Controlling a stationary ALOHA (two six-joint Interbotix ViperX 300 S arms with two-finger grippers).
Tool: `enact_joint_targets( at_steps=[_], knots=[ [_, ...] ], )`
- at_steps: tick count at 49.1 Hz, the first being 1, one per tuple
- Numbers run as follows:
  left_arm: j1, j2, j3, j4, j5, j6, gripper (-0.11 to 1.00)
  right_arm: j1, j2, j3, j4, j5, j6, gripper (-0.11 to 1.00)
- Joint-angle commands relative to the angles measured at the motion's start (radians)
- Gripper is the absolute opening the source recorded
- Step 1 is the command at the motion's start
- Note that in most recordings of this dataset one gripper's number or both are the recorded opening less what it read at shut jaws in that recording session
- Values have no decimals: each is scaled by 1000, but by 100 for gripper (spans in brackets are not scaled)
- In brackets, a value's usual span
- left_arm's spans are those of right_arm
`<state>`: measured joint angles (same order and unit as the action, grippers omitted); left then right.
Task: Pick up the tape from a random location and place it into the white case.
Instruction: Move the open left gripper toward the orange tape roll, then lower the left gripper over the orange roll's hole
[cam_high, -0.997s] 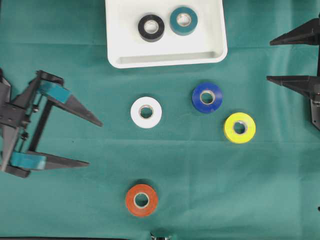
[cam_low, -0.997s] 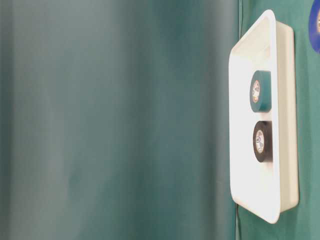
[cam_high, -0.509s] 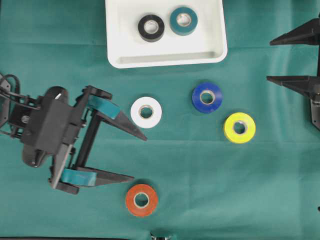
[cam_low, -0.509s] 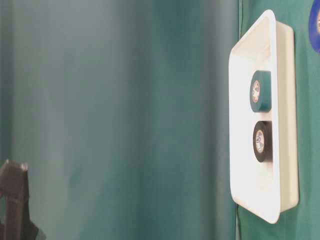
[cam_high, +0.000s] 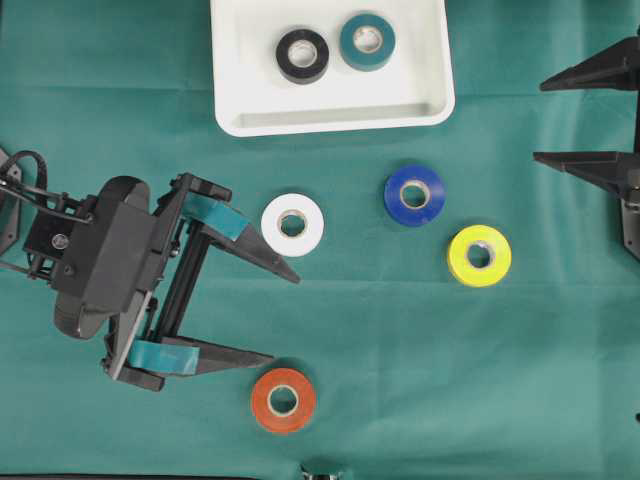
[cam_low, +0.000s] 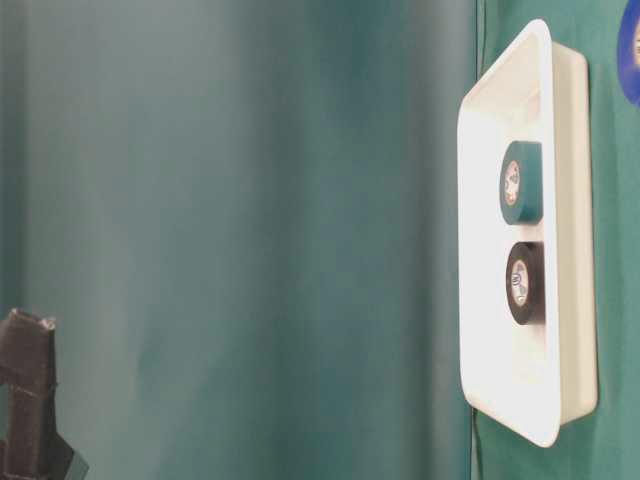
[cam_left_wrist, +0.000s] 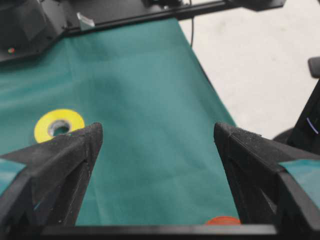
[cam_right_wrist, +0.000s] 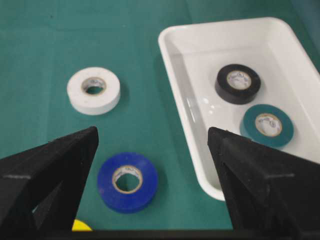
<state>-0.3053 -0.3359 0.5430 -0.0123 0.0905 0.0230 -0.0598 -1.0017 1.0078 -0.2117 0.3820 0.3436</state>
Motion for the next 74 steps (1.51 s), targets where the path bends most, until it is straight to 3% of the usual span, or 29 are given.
enact_joint_targets(
  at_steps=[1, 16, 49, 58, 74],
  knots=[
    [-3, -6, -32, 0, 11, 2, 100, -2, 6, -11, 0, -3, -2, 87],
    [-6, 43, -118, 0, 155, -2, 100, -2, 6, -11, -2, -3, -2, 87],
    [-52, 310, -535, 2, 834, 2, 100, -2, 6, -11, 0, 6, 2, 87],
    [-61, 342, -591, 3, 899, 2, 100, -2, 5, -11, 0, 8, 2, 87],
    [-60, 347, -592, 3, 899, 2, 100, -2, 6, -9, 3, 8, 3, 87]
  ],
)
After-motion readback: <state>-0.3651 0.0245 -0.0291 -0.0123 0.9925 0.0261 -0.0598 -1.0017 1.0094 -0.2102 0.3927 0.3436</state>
